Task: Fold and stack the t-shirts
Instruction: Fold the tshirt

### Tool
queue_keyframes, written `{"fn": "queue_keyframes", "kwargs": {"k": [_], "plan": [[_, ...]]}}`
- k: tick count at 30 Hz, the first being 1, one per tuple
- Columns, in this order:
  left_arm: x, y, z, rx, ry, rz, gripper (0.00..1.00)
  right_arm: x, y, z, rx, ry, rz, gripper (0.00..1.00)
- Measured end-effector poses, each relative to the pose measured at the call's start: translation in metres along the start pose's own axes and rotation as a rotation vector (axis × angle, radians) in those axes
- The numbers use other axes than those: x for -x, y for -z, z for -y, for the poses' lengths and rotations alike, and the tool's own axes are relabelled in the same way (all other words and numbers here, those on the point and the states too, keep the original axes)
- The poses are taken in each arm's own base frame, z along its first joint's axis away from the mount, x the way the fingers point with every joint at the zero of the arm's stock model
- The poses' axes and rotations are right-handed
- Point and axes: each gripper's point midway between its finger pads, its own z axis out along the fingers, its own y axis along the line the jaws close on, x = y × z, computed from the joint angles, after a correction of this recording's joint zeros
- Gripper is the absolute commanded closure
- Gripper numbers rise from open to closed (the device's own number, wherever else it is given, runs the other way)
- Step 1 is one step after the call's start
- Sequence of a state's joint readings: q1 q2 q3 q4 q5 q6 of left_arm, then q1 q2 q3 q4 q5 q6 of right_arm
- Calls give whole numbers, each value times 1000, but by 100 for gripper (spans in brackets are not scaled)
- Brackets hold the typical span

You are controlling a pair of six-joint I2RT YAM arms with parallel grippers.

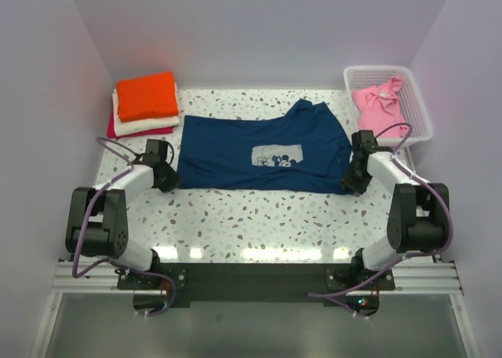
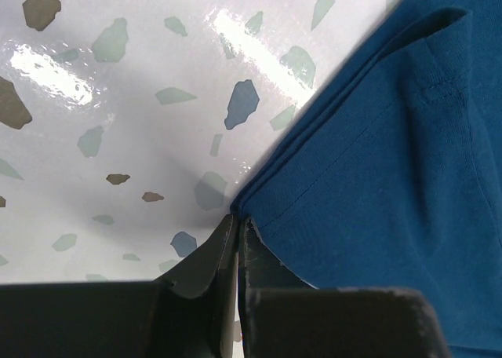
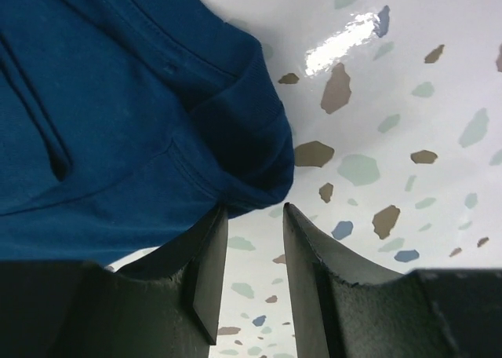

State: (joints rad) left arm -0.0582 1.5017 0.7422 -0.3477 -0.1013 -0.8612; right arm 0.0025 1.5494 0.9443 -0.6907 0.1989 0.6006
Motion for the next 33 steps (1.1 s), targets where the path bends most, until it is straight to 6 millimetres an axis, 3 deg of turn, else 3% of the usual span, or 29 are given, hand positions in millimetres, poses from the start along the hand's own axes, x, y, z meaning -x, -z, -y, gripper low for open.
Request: {"fn": "queue_keyframes", "kwargs": {"k": [11, 17, 18, 22, 28, 33], "plan": [[0, 0, 1, 3, -2, -3, 100, 2, -3, -10, 69, -23, 43, 58], [1, 0, 1, 6, -7, -6, 100, -1, -14, -9, 60, -22, 36, 58], [1, 0, 1, 6, -9, -7, 100, -2, -16, -8, 52, -21, 32, 70], [1, 0, 1, 8, -10, -6, 100, -2, -19, -4, 27, -22, 38, 100], [2, 1, -2, 27, -19, -7, 100, 4, -12, 3, -17, -19, 51, 100], [4, 7, -6, 57, -25, -7, 100, 13, 10, 11, -38, -19, 90, 100]]}}
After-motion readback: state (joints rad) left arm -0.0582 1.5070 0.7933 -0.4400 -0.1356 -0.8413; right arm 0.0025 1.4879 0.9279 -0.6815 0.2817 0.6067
